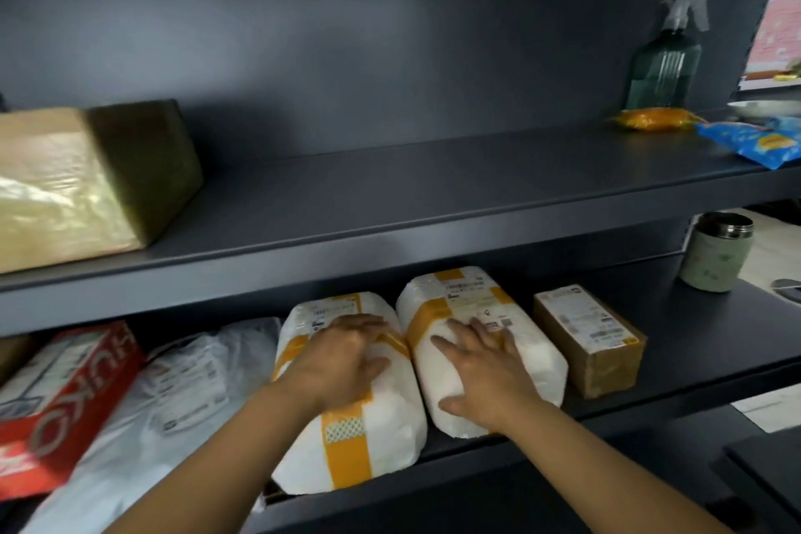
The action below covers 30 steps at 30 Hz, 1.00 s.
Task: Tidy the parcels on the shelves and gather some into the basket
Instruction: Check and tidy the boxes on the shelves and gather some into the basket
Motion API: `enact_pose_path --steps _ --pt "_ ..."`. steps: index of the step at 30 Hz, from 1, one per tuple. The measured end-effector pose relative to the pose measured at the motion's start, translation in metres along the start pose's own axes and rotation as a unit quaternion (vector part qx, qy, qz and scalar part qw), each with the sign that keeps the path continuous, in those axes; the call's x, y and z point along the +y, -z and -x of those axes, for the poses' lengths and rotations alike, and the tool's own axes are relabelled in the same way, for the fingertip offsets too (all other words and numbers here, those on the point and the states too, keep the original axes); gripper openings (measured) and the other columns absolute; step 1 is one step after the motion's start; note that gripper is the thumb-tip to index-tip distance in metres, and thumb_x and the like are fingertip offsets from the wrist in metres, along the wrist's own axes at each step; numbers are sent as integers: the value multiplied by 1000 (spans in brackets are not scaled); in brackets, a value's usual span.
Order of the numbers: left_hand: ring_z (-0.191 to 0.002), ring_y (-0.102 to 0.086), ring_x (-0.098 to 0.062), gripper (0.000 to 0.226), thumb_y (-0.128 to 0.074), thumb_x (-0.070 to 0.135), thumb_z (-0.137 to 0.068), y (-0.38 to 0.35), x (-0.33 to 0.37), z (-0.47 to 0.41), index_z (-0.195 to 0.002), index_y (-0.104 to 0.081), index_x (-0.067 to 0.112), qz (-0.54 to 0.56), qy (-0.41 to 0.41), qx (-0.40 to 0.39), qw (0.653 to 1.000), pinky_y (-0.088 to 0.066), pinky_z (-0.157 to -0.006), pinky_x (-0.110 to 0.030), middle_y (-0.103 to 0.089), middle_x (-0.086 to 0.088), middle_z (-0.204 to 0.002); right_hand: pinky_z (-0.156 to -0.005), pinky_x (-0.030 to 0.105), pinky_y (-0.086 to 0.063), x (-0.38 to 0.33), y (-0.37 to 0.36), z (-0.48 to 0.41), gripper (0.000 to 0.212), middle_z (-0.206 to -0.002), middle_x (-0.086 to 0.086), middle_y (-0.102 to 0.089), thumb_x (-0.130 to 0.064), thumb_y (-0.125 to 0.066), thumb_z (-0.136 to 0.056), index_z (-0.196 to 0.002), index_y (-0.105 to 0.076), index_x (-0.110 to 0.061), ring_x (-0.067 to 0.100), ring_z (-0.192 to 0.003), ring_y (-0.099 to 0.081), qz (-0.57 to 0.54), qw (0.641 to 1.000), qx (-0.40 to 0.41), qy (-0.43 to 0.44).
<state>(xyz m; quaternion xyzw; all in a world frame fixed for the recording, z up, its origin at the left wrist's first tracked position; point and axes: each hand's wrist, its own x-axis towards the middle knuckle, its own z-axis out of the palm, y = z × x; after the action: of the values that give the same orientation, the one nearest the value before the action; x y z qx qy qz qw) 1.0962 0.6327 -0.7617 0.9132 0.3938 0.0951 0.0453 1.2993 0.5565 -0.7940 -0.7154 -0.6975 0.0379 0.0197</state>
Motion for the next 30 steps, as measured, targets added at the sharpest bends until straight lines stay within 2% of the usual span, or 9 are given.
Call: enact_pose_path --steps 3,6,8,11,14,17,20,25,30 --pt "-138 -30 -11 67 -51 63 -83 9 -26 23 -138 -46 26 35 49 -38 997 -23 -114 -24 -35 8 -150 -117 51 4 0 -2 -1 84 -159 -8 8 -53 -56 -85 -150 -5 -37 22 -146 8 6 1000 10 -12" --pt "-136 -32 -15 106 -46 89 -56 18 -42 48 -143 -36 30 70 107 -63 990 -30 -111 -28 -34 6 -150 -118 50 3 -1 -2 -1 85 -159 -9 6 -53 -57 -85 -150 -5 -37 21 -146 7 3 1000 17 -18" --pt "-140 -23 -18 118 -45 92 -45 18 -48 62 -145 -29 32 56 133 -83 986 -27 -113 -33 -25 6 -154 -118 48 2 -3 -4 -1 88 -159 -9 4 -53 -58 -84 -151 -4 -35 19 -146 6 -2 999 30 -26" --pt "-142 -13 -20 106 -70 70 -61 10 -51 80 -148 -20 34 44 158 -87 983 -21 -114 -38 -16 8 -156 -119 45 -2 -5 -5 1 92 -159 -8 0 -54 -59 -83 -151 -1 -31 17 -146 0 -6 998 46 -34" --pt "-140 -20 -22 105 -75 57 -67 -2 -50 90 -149 -14 35 65 174 -72 980 -28 -112 -37 -19 4 -156 -118 42 -6 -10 -1 3 91 -157 -4 -7 -53 -60 -83 -151 -3 -29 20 -144 -10 -5 998 51 -44" --pt "-138 -28 -20 100 -73 57 -70 -13 -47 92 -149 -15 33 93 173 -39 980 -31 -111 -31 -21 1 -155 -116 35 -17 -26 6 7 75 -152 0 -21 -51 -51 -90 -150 -13 -26 20 -138 -24 -47 994 93 -37" --pt "-141 -23 -20 97 -68 61 -73 -19 -42 90 -149 -13 35 99 171 -27 980 -29 -113 -31 -18 2 -156 -113 29 -22 -53 10 9 63 -146 -4 -30 -49 -49 -92 -146 -28 -25 16 -134 -28 -139 979 149 17" --pt "-141 -22 -16 95 -67 60 -74 -22 -40 89 -149 -16 34 109 160 -13 981 -27 -111 -28 -19 3 -156 -116 25 -15 -107 5 3 61 -149 -10 -27 -48 -49 -92 -146 -30 -26 11 -138 -22 -123 977 118 131" --pt "-135 -34 -13 90 -73 51 -74 -8 -64 100 -147 -25 32 121 152 -41 980 -28 -106 -21 -33 5 -151 -113 29 -21 -133 -7 -11 52 -145 -8 -36 -50 -40 -95 -141 -39 -27 15 -133 -31 -96 984 90 117"
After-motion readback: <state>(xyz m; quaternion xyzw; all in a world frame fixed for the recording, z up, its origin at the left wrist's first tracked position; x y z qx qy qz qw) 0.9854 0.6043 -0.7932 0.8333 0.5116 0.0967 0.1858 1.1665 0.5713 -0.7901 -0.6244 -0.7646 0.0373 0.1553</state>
